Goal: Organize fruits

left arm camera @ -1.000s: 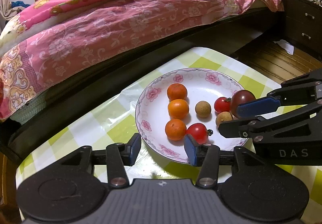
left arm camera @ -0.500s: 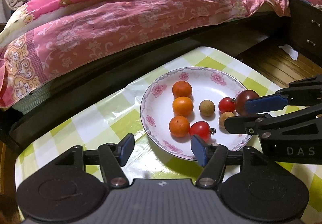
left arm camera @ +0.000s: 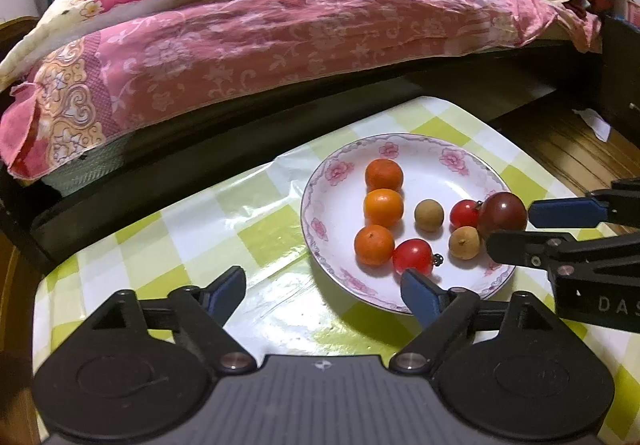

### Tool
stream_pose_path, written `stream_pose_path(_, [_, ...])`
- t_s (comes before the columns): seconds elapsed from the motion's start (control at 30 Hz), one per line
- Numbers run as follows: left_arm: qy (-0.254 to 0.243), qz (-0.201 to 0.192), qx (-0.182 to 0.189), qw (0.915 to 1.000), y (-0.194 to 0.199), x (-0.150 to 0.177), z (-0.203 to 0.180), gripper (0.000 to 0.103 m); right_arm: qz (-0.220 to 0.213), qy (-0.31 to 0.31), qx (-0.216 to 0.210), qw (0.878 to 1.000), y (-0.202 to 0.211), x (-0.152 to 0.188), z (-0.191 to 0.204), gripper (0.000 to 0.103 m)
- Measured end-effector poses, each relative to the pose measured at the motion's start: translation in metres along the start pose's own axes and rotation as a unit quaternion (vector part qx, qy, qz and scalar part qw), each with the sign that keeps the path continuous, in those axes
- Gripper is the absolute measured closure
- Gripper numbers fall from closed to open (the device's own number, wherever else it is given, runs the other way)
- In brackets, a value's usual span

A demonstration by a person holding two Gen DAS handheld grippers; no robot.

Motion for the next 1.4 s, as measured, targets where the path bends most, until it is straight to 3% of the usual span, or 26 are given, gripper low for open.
stream_pose_path(0.33, [0.01, -0.007, -0.007, 0.9999, 0.011, 0.004, -0.001, 0.0, 0.005, 0.001, 0.009, 1.0, 0.007, 0.009, 0.003, 0.06])
stream_pose_path(0.53, [0.033, -0.005, 0.002, 0.9994, 0.016, 0.004, 0.003, 0.0, 0.002, -0.002, 0.007, 1.0, 0.012, 0.011, 0.005, 0.058])
stream_pose_path(1.4, [0.039, -0.021, -0.001, 0.999, 0.064, 0.031, -0.01, 0.0, -0.005, -0.027, 0.014, 1.0, 0.053, 0.035, 0.019, 0.056])
Point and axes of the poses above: each gripper's, at about its wrist camera, not at the fingertips, and y roughly against the way its jaws point, z to its left, x to its underside, the point moved 1 cm from there along -y, roughly the way its jaws point, and after that the axes turned 3 degrees about y, right-handed, at the moved point
